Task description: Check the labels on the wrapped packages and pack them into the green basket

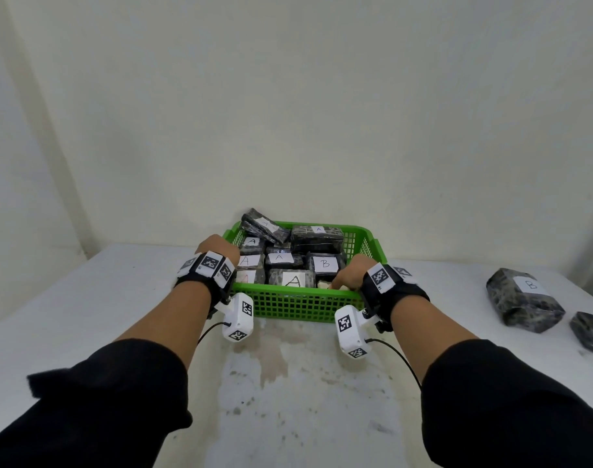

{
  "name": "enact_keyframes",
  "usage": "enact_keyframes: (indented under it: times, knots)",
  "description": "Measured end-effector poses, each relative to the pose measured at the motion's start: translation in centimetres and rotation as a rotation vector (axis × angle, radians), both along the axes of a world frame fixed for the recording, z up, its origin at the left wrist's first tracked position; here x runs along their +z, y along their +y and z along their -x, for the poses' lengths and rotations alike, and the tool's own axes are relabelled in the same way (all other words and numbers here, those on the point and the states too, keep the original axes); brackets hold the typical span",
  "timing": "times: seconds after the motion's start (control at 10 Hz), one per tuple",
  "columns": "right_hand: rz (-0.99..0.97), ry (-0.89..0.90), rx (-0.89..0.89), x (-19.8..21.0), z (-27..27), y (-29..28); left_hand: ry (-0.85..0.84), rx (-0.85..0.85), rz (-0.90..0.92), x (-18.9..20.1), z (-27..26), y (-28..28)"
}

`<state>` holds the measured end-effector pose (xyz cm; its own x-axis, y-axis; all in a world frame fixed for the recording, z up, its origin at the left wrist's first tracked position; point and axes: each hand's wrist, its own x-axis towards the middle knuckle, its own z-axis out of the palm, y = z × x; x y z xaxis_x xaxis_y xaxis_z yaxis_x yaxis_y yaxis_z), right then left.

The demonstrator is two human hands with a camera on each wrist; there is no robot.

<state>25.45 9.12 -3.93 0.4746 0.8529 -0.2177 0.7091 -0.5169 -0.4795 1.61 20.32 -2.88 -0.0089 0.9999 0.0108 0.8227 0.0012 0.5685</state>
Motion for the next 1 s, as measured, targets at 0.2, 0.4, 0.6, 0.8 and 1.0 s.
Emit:
enact_keyframes:
  times: [0.2, 0.4, 0.6, 0.8, 1.0]
  knots:
    - [-0.043, -0.023, 0.014, 0.4, 0.1, -0.4, 0.027, -0.04, -0.028, 0.3, 0.1, -0.7]
    - [-0.209, -0.071, 0.042, 0.8, 0.5, -1.5, -0.039, -0.012, -0.016, 0.4, 0.2, -0.9]
    - [-0.382, -0.078, 0.049, 1.0, 1.0, -4.1, -0.094, 0.015, -0.004, 0.4, 0.4, -0.6]
    - [-0.541, -0.067, 0.054, 0.9, 1.5, -7.3, -0.139, -0.047, -0.056, 1.0, 1.0, -1.7]
    - [-0.659, -0.046, 0.039, 1.7, 1.8, -10.4, -0.043, -0.195, -0.054, 0.7, 2.3, -2.7]
